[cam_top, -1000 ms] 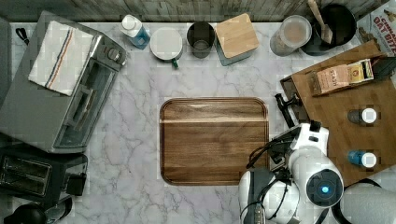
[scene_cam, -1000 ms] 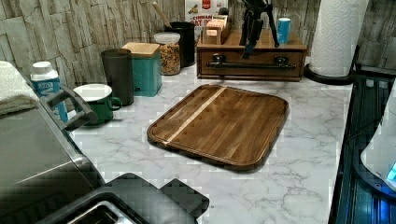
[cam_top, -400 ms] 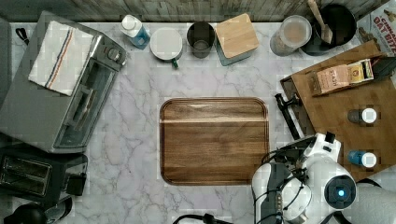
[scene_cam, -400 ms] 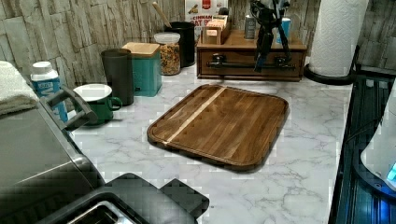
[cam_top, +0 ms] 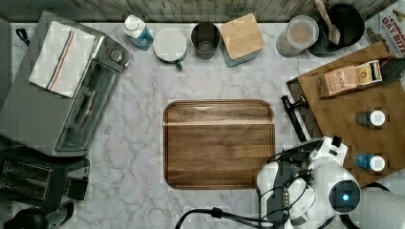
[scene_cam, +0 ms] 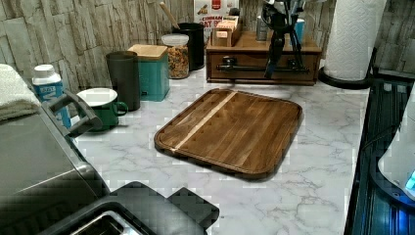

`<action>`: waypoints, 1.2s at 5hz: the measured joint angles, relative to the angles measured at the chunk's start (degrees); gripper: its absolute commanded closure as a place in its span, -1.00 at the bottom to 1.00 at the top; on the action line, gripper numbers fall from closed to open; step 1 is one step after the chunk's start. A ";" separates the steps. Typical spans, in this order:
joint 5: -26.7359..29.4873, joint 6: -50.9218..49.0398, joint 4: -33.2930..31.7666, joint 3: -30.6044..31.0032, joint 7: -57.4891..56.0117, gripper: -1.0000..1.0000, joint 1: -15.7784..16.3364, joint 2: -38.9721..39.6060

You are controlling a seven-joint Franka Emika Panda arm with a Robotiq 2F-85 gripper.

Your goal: Open the drawer.

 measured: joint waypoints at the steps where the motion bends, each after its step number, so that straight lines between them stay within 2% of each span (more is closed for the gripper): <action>1: 3.68 0.84 0.67 0.57 -3.75 -1.00 0.36 2.97; 2: 7.68 0.84 1.45 0.94 -6.77 -1.00 0.33 4.39; 3: 7.83 -0.95 2.35 0.94 -7.67 -1.00 -0.05 4.40; 4: 1.45 -8.11 4.92 0.39 -7.44 -1.00 -0.20 4.71; 5: 1.33 -12.59 6.60 0.67 -7.44 -1.00 -0.17 4.92; 6: 3.53 -9.46 4.59 1.31 -7.44 -1.00 -0.01 3.75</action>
